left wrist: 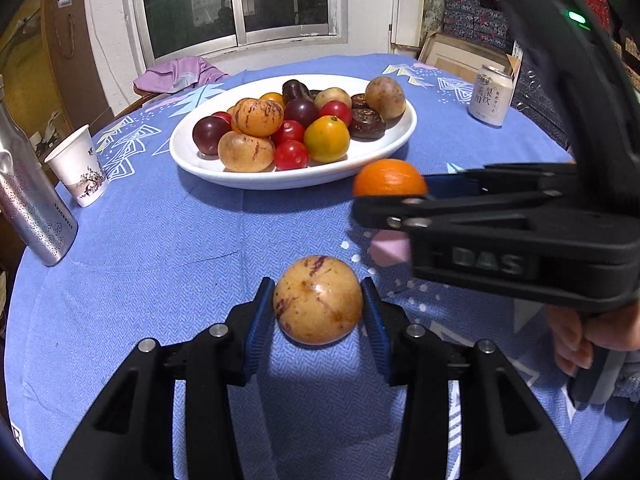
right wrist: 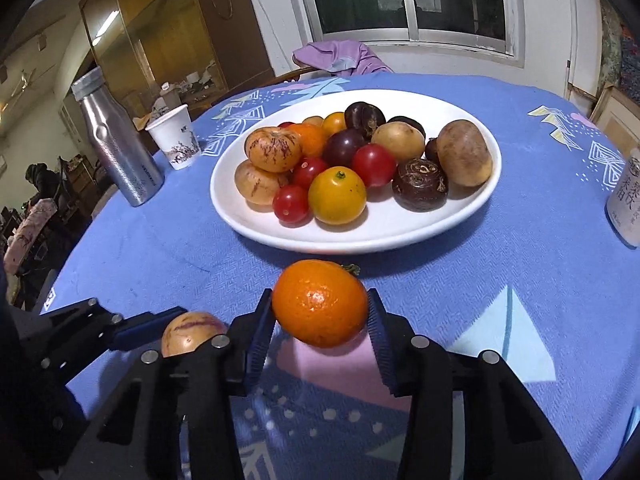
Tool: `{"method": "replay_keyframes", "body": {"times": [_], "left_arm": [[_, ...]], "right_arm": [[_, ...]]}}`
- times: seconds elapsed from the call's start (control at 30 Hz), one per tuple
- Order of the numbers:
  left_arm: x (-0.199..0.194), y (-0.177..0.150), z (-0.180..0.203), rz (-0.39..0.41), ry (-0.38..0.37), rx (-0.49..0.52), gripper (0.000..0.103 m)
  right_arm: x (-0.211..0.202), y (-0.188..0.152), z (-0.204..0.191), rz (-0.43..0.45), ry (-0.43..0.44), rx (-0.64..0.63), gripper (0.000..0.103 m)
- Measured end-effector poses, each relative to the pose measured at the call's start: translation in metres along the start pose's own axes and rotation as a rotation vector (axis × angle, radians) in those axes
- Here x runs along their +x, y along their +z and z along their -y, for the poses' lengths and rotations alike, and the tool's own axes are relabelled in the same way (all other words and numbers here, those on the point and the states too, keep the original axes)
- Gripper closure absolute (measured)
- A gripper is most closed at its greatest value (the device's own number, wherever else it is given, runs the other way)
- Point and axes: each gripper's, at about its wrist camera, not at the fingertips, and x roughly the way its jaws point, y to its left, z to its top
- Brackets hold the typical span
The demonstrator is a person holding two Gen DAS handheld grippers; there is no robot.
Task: Organize fruits
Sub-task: 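Grasp the speckled pepino with the left tool while the right tool grasps the orange mandarin, then carry the pepino and mandarin onto the plate and open both tools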
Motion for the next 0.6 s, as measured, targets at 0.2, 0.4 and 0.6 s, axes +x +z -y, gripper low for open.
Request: {"method": "replay_keyframes", "body": {"times": [0.2, 0.4, 0.6], "left_arm": [[-0.027, 0.000, 0.000, 0.058, -0.026, -0.008, 0.060], [-0.062, 0.050, -0.015, 0.147, 0.023, 0.009, 0.060], [-0.053, 0.145, -0.044, 0.211, 0.075, -0.029, 0.060]], "right_arm": [[-0.055, -0.025, 0.016, 0.058, 0.039, 0.030, 0.057], [-0.128, -0.002, 0.032, 0.217, 0.040, 0.043, 0.057], [-0.141, 0.095, 0.034, 0.325, 0.008, 0.032, 0.057]]}}
